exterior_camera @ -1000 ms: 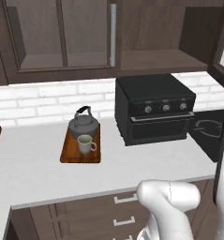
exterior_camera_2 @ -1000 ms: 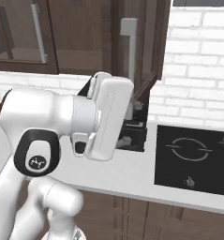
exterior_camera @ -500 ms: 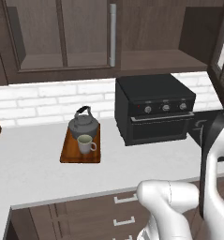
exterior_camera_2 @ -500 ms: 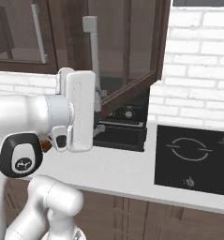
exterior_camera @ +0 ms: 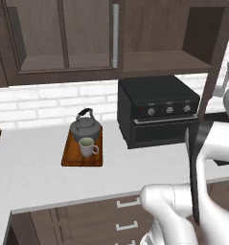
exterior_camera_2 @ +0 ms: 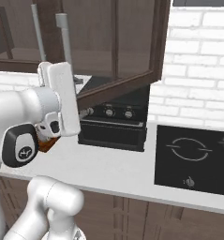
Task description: Pick the kettle from the counter and place it on the tray. Then pick the mug from the cabinet and place it on the tray. Then close the cabinet doors.
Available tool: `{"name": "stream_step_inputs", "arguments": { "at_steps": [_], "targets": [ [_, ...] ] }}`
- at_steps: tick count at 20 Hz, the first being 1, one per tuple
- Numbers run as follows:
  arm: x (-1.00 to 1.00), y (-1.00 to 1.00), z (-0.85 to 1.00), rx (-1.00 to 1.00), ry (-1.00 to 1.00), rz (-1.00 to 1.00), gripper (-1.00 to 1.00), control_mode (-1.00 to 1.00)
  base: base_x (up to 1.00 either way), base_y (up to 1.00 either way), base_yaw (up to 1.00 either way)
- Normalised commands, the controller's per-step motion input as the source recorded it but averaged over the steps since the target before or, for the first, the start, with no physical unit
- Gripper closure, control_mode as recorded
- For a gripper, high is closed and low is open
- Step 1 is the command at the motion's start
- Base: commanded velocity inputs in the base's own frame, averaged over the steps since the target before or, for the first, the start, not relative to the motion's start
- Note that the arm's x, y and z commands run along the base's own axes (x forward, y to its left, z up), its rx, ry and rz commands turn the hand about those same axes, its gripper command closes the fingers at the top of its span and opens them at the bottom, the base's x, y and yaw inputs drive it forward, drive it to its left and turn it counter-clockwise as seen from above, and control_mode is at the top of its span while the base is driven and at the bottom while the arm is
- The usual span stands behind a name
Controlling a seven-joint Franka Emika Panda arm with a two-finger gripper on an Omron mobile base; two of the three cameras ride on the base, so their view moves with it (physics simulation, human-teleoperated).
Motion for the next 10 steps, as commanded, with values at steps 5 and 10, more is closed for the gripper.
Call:
{"name": "stream_step_inputs", "arguments": {
  "at_steps": [5, 10],
  "targets": [
    [0.77, 0.54, -0.04, -0.01, 0.0, 0.19, -1.0, -1.0, 0.0, 0.0, 0.0],
    [0.96, 0.2, -0.04, 0.01, 0.05, 0.15, -1.0, -1.0, 0.0, 0.0, 0.0]
  ]
}}
